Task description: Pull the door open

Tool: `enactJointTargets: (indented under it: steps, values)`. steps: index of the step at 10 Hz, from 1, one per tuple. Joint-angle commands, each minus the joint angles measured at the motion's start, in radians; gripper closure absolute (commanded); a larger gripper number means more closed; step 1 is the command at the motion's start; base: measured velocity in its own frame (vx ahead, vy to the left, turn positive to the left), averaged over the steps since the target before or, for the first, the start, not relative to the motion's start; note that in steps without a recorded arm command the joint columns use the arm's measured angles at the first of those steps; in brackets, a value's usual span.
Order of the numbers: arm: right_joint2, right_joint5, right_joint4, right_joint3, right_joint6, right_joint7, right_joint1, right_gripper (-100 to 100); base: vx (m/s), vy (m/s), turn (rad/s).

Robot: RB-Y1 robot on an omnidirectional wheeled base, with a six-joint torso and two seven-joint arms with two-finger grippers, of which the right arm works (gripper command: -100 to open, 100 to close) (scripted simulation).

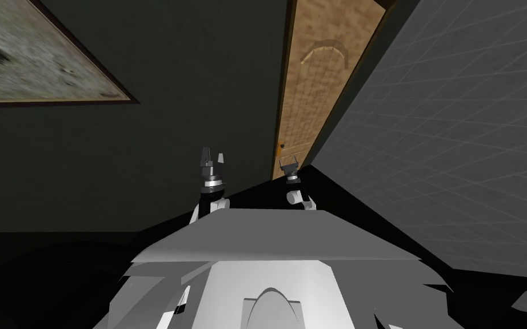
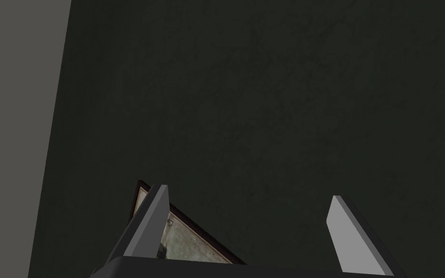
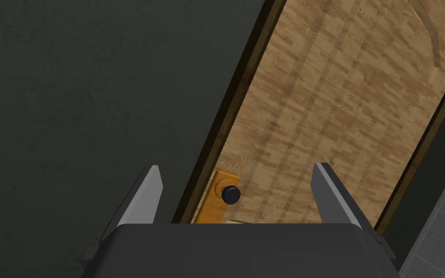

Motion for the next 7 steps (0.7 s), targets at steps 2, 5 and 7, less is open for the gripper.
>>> enactJointTargets:
  steps: [2, 5, 7]
  values:
    - [-0.026, -0.041, 0.053, 0.027, 0.008, -0.061, -0.035, -100, 0.09, -0.088, 0.066]
    - [-0.044, -0.071, 0.098, 0.05, 0.011, -0.103, -0.064, -100, 0.056, -0.066, 0.039]
    - [-0.061, -0.1, 0.142, 0.071, 0.014, -0.146, -0.092, -100, 0.072, -0.07, 0.067]
